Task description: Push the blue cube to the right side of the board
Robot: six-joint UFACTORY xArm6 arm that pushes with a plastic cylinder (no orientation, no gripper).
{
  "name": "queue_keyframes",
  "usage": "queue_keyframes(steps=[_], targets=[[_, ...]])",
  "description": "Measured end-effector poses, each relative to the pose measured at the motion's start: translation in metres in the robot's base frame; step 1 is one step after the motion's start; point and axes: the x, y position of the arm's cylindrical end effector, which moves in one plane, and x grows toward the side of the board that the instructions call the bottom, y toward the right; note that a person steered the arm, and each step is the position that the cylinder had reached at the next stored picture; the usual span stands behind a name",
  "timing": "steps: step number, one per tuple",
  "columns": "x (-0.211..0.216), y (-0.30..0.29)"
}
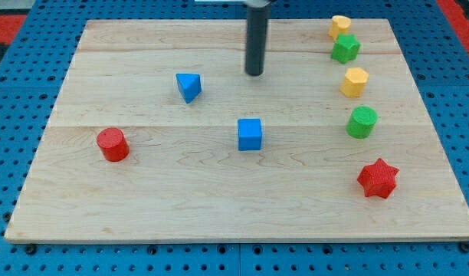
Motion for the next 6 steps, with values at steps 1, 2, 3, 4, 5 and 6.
queue_keyframes(steps=[1, 2, 3, 4, 5, 6], targets=[[0.053, -0.027], [0.107, -0.026], [0.119, 0.015], [0.121, 0.069], [0.123, 0.108], [0.135, 0.113]])
